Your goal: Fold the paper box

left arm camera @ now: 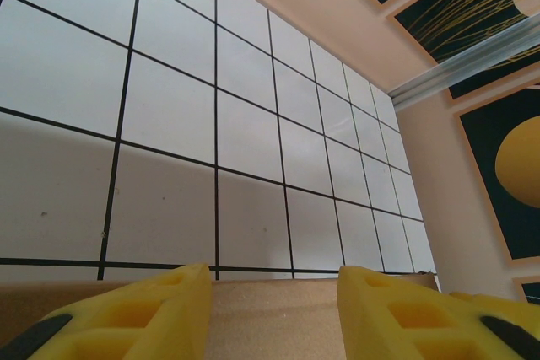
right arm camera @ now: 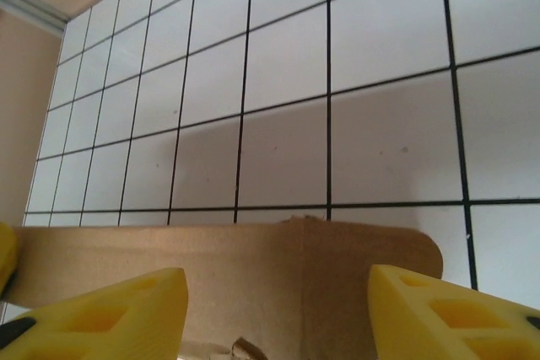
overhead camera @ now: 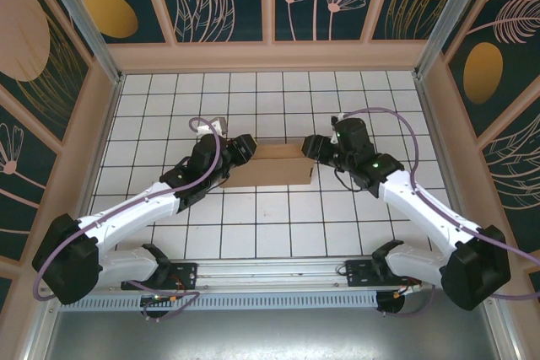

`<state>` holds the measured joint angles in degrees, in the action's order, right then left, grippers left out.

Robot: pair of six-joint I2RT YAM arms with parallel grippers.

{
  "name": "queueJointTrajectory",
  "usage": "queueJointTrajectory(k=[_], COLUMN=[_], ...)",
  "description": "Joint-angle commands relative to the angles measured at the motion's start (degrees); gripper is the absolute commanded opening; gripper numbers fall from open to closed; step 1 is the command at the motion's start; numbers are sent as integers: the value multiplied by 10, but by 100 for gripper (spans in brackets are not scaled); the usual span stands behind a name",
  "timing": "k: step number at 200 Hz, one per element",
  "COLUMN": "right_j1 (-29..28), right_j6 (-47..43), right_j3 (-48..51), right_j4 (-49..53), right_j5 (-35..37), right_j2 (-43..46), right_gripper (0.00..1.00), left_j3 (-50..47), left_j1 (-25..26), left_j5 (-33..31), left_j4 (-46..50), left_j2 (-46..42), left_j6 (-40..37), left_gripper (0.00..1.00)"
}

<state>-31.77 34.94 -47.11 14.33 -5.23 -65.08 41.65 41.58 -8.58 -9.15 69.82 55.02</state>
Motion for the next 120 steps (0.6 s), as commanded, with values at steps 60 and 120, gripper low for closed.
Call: queueJointTrajectory(k=[60,120], right_j1=[-5,-6], right_j6=[32,20], right_j3=[45,30], right_j4=[-66,-24], right_j5=[-53,-2], right_j2=[-26,-13], right_gripper=[41,66], left_j3=[-13,-13], left_j1=[0,-1], left_j5=[15,19], left_j4=[35,47], left_j2=[25,26], left_j6=[10,5], left_gripper=[44,45])
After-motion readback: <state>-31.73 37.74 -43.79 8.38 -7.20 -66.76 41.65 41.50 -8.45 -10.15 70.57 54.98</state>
